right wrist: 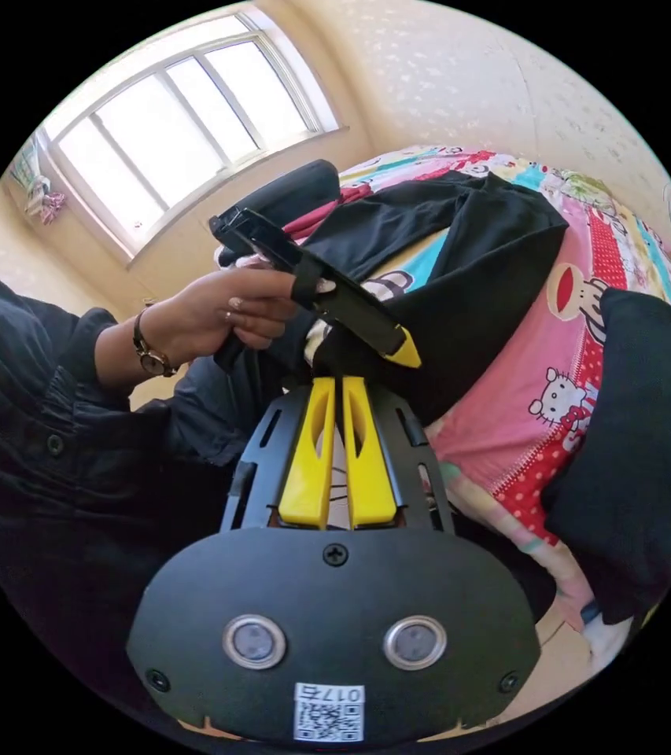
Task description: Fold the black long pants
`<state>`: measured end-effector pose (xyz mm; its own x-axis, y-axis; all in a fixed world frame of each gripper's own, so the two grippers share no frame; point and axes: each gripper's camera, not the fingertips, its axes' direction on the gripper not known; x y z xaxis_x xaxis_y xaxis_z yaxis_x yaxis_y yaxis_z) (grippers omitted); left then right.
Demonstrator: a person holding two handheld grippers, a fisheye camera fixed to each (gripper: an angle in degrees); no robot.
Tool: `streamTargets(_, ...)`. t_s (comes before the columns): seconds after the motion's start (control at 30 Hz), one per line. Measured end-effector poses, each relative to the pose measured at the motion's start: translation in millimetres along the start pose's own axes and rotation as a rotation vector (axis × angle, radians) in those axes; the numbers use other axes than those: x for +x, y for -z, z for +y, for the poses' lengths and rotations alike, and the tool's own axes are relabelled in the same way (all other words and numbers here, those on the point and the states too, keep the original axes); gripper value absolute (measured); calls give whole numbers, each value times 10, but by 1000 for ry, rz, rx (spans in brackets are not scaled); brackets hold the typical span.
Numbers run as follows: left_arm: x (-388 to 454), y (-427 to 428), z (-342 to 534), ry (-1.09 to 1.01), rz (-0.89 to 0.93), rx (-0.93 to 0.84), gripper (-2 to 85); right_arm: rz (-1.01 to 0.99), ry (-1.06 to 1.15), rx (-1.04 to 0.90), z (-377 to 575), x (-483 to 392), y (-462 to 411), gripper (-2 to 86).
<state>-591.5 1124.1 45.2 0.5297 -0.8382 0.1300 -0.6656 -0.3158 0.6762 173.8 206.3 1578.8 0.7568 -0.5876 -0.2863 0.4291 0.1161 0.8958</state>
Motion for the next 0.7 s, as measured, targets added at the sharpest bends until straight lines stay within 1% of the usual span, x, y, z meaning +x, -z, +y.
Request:
streamTargets(0.03, -12, 24, 43, 11, 6, 8, 41, -2, 7, -24, 23, -2, -22, 40)
streamTargets(0.1, -32, 150, 185, 15, 42, 33, 40, 23, 18, -142, 86, 104, -84, 50)
streamTargets(0.17, -25, 275, 274, 9, 55, 54, 42, 74, 18, -192, 15, 260, -7, 55)
streamTargets(0.23, -3, 399, 357, 3, 67, 74, 44, 116, 30, -189, -229, 456, 168, 64)
streamTargets(0.33, 69, 573, 458, -17, 81, 106, 44, 222, -50, -159, -1014, 1030, 402, 103)
streamTargets(0.4, 167, 674, 501, -40, 82, 118, 45, 227, -136, -96, -1759, 1703, 395, 129)
streamTargets(0.43, 196, 700, 511, -46, 80, 121, 45, 214, -162, -82, -1946, 1898, 356, 133)
streamTargets(0.5, 304, 814, 566, -53, 79, 139, 47, 193, -316, -43, -2635, 2714, 73, 143)
streamTargets(0.53, 333, 848, 584, -57, 81, 147, 47, 195, -358, -38, -2773, 2907, -17, 144)
streamTargets(0.6, 420, 1001, 645, -72, 97, 174, 49, 233, -537, -35, -3125, 3607, -400, 145)
streamTargets(0.67, 447, 1153, 682, -83, 123, 197, 49, 312, -654, -58, -3180, 3979, -648, 136)
streamTargets(0.7, 438, 1262, 713, -81, 150, 215, 49, 319, -716, -54, -3134, 4162, -770, 111)
